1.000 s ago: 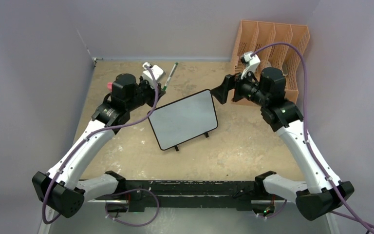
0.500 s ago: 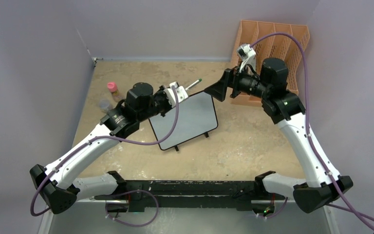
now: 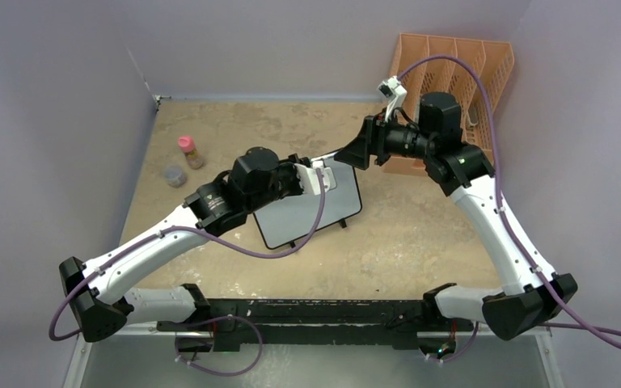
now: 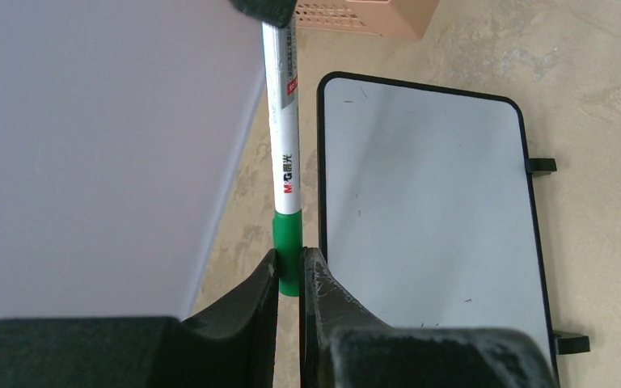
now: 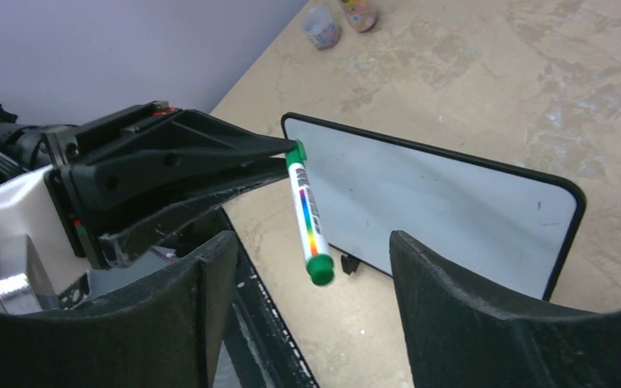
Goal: Write a sentence on the whiteboard
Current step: Pick up the whiteboard marker at the center of the board.
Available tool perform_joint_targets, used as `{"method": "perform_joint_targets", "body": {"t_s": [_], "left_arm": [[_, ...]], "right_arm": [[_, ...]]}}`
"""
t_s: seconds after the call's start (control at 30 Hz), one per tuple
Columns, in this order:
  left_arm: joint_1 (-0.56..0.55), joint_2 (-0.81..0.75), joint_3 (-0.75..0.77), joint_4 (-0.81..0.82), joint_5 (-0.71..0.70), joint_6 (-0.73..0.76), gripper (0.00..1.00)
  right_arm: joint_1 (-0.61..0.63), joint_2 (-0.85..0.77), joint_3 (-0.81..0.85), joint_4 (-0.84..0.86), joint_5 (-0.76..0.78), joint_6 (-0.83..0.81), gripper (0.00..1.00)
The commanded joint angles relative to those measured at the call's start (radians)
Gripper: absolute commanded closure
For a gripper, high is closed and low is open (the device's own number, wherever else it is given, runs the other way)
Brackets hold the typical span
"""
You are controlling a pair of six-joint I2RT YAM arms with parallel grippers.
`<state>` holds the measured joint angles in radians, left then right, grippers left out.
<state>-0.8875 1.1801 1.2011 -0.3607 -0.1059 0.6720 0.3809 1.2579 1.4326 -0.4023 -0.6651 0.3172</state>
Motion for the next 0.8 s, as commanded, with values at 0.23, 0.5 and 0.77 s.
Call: {"method": "perform_joint_targets", "body": {"t_s": [0.23,0.5,0.77], "left_arm": [[-0.048,0.021,0.033,0.066,-0.076,0.094,1.00],[-0.064,0.021,0.019,0.070,-0.086,0.129,1.00],[-0.080,0.030,0.015,0.070,-0.096,0.157,1.00]], "right_arm": [[0.022,0.029,0.036,-0.041,-0.033,-0.008,0.55],[0.027,0.039,0.043,-0.057,-0.030,-0.020,0.68],[0.032,0.043,0.041,-0.064,-0.031,-0.027,0.73]]}}
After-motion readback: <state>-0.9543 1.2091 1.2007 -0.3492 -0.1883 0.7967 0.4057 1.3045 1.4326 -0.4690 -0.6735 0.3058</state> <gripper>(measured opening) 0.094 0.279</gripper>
